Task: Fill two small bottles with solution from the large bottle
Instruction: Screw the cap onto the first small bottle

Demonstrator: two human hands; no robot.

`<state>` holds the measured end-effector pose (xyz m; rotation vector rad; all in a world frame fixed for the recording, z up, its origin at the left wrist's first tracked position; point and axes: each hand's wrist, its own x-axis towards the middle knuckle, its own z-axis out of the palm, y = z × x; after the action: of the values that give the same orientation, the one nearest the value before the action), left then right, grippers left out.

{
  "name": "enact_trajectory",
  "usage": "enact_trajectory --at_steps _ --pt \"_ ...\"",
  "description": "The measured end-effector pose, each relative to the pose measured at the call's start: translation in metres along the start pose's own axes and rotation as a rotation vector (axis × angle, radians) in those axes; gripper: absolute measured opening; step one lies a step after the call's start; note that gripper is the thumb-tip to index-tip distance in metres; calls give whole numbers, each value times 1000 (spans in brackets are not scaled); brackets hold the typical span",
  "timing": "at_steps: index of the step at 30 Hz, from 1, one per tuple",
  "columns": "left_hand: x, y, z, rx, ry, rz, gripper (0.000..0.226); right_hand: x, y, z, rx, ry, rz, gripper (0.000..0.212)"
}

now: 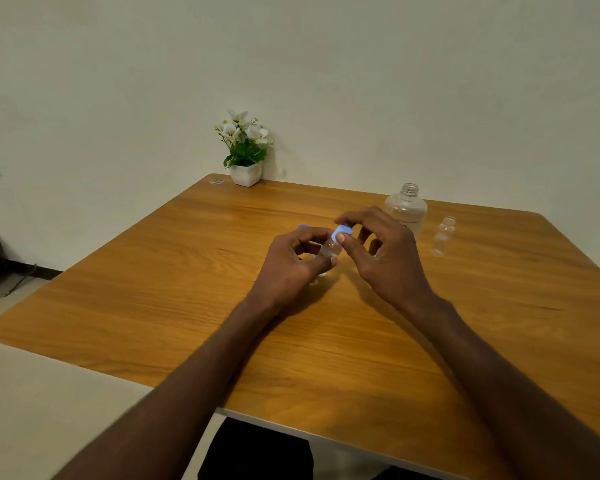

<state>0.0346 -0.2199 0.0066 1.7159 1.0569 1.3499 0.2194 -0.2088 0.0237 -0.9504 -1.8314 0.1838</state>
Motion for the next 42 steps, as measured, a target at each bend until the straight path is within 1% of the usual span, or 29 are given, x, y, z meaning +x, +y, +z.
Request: enact_trajectory --at_steps 4,8,11,16,19,22,24,27,31,35,39,42 --pt "-1 1 0 -25 -1 8 34 1 -2 0 14 3 -12 46" --pt "-1 1 0 -20 -5 2 35 0 -1 1 19 21 20 43" --pt "0 1 0 -31 4 10 35 1 0 0 30 4 1 48" --pt "1 -1 -1 -10 -6 6 37 1 1 1 25 12 42 49" --pt "1 -1 -1 -16 -2 15 36 1 -1 0 41 -4 8 54" --pt "1 -1 0 -14 0 4 36 1 -2 1 19 9 40 47" --pt "1 -2 0 -14 0 0 35 1 -2 1 5 12 55 48" --pt "2 -2 -1 -16 2 8 35 2 -1 -1 36 -10 31 57" --pt "2 -3 0 -9 -3 -3 34 1 -2 1 -30 5 50 54" --pt "2 -4 -1 -6 3 4 35 1 0 0 -5 -4 9 61" --pt "2 -3 0 -9 6 -7 35 2 1 1 -35 -1 19 56" --pt "2 -3 0 -5 10 -4 35 2 1 1 -27 -5 1 60"
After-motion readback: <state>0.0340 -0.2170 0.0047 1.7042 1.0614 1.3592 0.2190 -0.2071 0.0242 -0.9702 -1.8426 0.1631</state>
